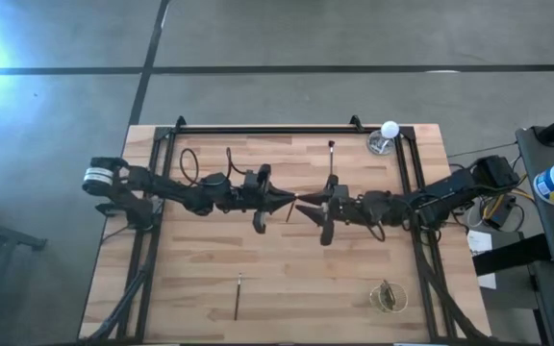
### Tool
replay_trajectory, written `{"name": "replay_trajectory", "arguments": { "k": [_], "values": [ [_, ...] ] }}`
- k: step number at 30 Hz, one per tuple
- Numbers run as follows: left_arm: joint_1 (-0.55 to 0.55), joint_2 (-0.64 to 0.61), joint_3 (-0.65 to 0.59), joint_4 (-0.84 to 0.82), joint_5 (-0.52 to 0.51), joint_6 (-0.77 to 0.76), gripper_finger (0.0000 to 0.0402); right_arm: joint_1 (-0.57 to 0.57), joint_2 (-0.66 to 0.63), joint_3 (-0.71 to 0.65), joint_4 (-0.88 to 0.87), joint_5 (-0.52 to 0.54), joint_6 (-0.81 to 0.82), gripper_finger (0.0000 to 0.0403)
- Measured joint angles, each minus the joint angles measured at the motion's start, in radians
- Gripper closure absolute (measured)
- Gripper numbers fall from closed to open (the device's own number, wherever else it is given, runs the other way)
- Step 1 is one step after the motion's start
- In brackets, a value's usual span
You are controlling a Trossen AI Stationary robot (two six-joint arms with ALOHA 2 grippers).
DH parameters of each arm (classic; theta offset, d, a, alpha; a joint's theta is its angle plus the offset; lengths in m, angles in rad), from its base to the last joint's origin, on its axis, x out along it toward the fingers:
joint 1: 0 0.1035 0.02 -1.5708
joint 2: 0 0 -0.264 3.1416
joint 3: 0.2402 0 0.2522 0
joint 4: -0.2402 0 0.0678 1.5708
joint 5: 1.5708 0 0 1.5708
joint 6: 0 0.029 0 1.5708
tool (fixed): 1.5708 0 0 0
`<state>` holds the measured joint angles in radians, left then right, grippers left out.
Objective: Pick & Place Makeup Brushes
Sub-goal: Put the eyeshadow brush into the makeup brush holder
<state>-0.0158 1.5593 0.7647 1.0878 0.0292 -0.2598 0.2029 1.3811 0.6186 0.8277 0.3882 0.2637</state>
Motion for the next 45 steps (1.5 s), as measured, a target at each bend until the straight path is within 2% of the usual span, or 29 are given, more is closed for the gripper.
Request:
{"name": "replay_trajectory", "arguments": {
  "k": [17,22,29,35,41,45],
  "values": [
    [0.0,0.0,0.0,0.003,-0.003,0.015,0.0401,-0.038,0.074,0.0,0.14,-0.082,-0.034,0.0335],
    [0.0,0.0,0.0,0.003,-0.003,0.02,0.0401,-0.041,0.077,0.0,0.142,-0.083,-0.035,0.0353],
    [0.0,0.0,0.0,0.003,-0.003,0.022,0.0401,-0.041,0.106,0.033,0.135,-0.104,-0.055,0.0358],
    [0.0,0.0,0.0,0.005,-0.004,0.016,0.04,-0.04,0.101,0.038,0.114,-0.101,-0.055,0.0385],
    [-0.001,-0.041,-0.005,-0.058,-0.032,-0.028,0.0363,-0.018,0.053,0.031,0.03,-0.084,-0.033,0.0387],
    [0.001,-0.09,-0.036,-0.076,-0.039,-0.01,0.0332,0.056,-0.028,0.031,-0.124,0.044,-0.011,0.0388]
  ]
}}
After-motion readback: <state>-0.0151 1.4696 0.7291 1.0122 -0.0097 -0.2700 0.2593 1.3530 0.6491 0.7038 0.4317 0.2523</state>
